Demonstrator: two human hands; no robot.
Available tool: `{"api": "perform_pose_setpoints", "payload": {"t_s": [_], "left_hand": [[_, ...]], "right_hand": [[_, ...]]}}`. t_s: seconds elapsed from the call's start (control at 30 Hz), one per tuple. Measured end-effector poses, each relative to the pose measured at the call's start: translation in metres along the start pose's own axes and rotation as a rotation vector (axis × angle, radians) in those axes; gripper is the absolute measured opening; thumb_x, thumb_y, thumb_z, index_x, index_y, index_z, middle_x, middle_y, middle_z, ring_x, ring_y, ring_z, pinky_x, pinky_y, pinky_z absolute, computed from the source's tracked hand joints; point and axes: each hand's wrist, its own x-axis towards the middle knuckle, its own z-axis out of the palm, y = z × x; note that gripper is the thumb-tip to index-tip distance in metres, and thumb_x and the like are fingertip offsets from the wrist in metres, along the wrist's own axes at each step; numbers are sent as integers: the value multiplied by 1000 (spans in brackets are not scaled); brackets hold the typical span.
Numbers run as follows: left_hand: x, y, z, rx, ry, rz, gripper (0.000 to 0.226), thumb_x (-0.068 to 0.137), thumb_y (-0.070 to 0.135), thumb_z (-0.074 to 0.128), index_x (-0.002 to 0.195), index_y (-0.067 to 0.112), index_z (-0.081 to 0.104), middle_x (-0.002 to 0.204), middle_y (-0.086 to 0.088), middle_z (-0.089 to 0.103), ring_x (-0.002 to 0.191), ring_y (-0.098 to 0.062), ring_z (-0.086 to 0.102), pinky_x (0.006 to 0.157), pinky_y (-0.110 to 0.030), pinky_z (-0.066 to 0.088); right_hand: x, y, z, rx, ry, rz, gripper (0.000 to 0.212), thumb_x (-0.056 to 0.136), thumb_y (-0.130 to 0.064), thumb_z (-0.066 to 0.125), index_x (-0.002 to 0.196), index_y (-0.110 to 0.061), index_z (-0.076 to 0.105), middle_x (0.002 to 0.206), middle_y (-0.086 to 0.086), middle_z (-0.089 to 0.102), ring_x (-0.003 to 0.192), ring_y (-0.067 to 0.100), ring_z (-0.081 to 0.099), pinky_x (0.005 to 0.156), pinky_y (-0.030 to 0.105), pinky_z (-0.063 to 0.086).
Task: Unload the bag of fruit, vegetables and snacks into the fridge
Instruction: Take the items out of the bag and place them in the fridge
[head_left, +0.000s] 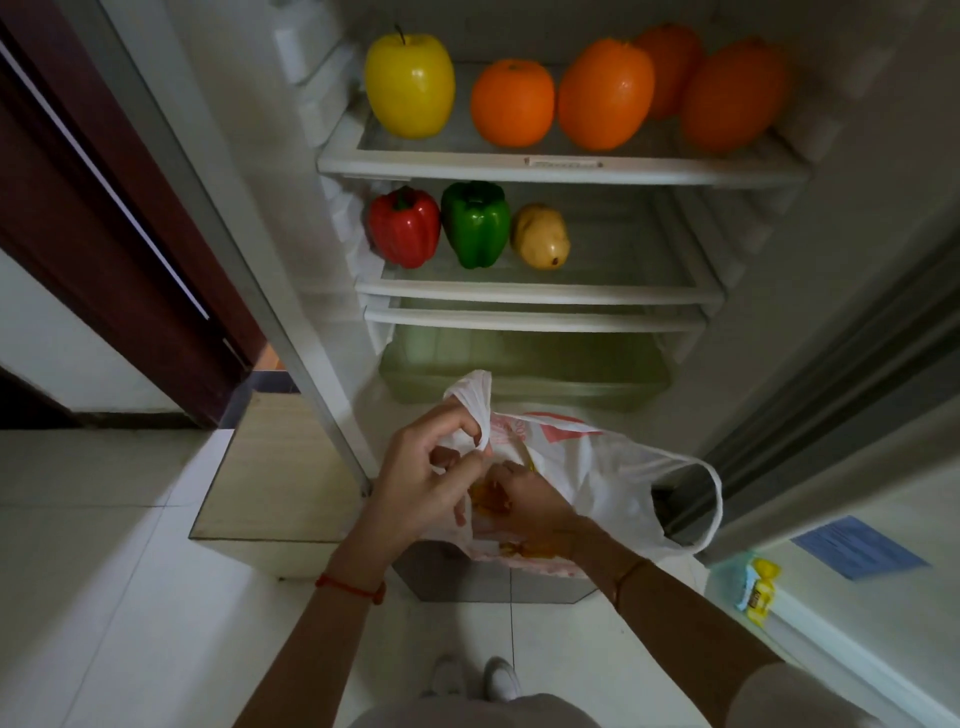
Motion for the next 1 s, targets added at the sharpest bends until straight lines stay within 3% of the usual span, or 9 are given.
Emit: {"api": "perform_pose_setpoints", "payload": {"t_s": [0.07, 0.27, 0.37, 0.47, 0.53, 0.67, 0.77, 0.9, 1.0], "left_hand": [[2, 3, 5, -22, -2, -23, 12, 88, 7, 64, 79, 9, 56, 67, 1, 57, 40, -14, 56, 38, -40, 47], [8, 13, 27, -25, -49, -26, 17, 90, -2, 62, 79, 10, 56, 59, 5, 60, 40, -9, 55, 42, -24, 44], [14, 16, 40, 2, -58, -13, 17, 89, -3, 63, 79, 9, 57, 67, 5, 54, 45, -7, 56, 42, -15, 40], [19, 17, 52, 15, -81, 20, 21, 87, -2, 64, 76, 14, 56, 68, 7, 56, 42, -11, 56, 42, -23, 44], [23, 16, 61, 24, -106, 12, 22, 88, 1, 64, 76, 17, 56, 64, 10, 59, 42, -13, 57, 43, -28, 47], [26, 17, 78, 22, -88, 7, 19, 88, 5, 66, 76, 17, 58, 64, 1, 60, 45, -22, 57, 49, -36, 51], [25, 19, 89, 39, -88, 20, 14, 88, 12, 67, 78, 17, 58, 63, -7, 61, 46, -24, 59, 49, -29, 51], [23, 22, 98, 72, -83, 17, 9, 88, 7, 64, 82, 10, 59, 61, -9, 60, 41, -17, 58, 46, -19, 46], [21, 23, 97, 80, -83, 11, 7, 88, 9, 64, 83, 11, 60, 62, -9, 61, 43, -20, 59, 46, -19, 47]], "right_hand": [[-15, -4, -17, 161, 35, 68, 43, 79, -49, 70, 110, -27, 51, 104, -7, 58, 90, 12, 57, 82, 22, 49], [-74, -7, -54, 492, 259, 224, 37, 76, -28, 79, 105, -22, 55, 92, -4, 65, 81, 11, 62, 68, 16, 50], [-106, -6, -68, 656, 374, 303, 39, 73, -27, 81, 103, -18, 57, 90, -2, 68, 79, 12, 65, 73, 24, 56], [-140, -1, -79, 778, 490, 368, 48, 64, -35, 80, 102, -15, 59, 90, 4, 72, 81, 20, 72, 78, 37, 61], [-166, 2, -84, 835, 597, 420, 43, 66, -29, 82, 99, -13, 60, 89, 8, 73, 80, 25, 73, 78, 40, 61], [-219, 13, -91, 853, 801, 592, 29, 77, -8, 78, 99, -5, 60, 85, 14, 73, 67, 20, 72, 60, 24, 58], [-256, 28, -88, 808, 871, 750, 27, 79, -11, 76, 99, -3, 58, 82, 9, 70, 57, 9, 67, 50, 15, 50], [-282, 49, -85, 681, 916, 934, 28, 80, -14, 77, 96, -4, 55, 81, 3, 61, 59, 6, 58, 44, 10, 45], [-279, 65, -87, 634, 861, 1009, 24, 81, -17, 76, 80, -12, 53, 74, 4, 63, 56, 9, 58, 48, 17, 47]]}}
